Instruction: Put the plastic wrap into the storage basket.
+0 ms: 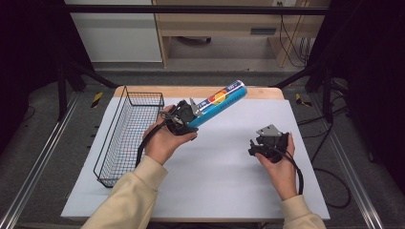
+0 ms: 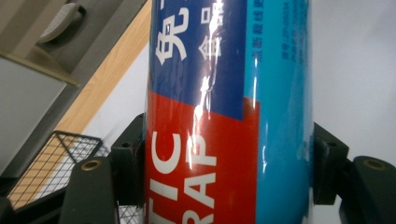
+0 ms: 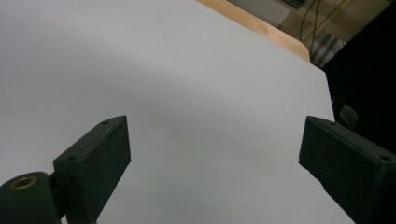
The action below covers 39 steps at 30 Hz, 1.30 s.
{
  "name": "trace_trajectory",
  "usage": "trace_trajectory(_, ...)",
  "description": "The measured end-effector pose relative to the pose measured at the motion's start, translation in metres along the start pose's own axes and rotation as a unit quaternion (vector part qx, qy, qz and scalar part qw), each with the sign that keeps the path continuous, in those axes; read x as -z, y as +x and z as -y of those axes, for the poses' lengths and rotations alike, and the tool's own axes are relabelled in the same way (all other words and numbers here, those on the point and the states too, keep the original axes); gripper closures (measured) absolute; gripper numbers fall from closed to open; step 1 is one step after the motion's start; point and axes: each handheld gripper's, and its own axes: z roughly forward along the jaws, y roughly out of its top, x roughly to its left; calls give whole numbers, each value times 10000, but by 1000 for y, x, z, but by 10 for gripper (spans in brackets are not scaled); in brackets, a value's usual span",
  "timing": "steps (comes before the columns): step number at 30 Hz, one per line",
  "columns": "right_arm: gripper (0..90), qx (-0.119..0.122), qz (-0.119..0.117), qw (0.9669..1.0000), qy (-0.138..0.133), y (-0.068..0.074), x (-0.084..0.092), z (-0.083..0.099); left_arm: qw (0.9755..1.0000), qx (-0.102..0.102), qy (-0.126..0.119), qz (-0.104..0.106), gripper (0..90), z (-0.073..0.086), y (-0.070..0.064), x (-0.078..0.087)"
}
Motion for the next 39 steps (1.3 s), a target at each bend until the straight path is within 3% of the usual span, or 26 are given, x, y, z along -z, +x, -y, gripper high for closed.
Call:
trace_trajectory(4, 89, -432, 502, 9978, -81, -2, 0, 9, 9998, 136, 44, -155, 317, 3, 2, 7)
trace_trajectory(9, 74, -662, 540, 9961, -205, 3, 3, 17, 9986, 333, 146, -397, 317, 9, 7, 15)
trace_trajectory(19, 77, -659, 438, 9967, -203, 8, 1, 19, 9941, 711, 505, -643, 318, 30, 9, 33)
trace_trajectory(29, 75, -685, 402, 9965, -263, 11, 6, 18, 9870, 1153, 731, -851, 318, 62, 4, 55)
trace_trajectory(39, 72, -495, 492, 9970, -344, 15, 14, 15, 9798, 1276, 1119, -1056, 318, 92, -1, 85)
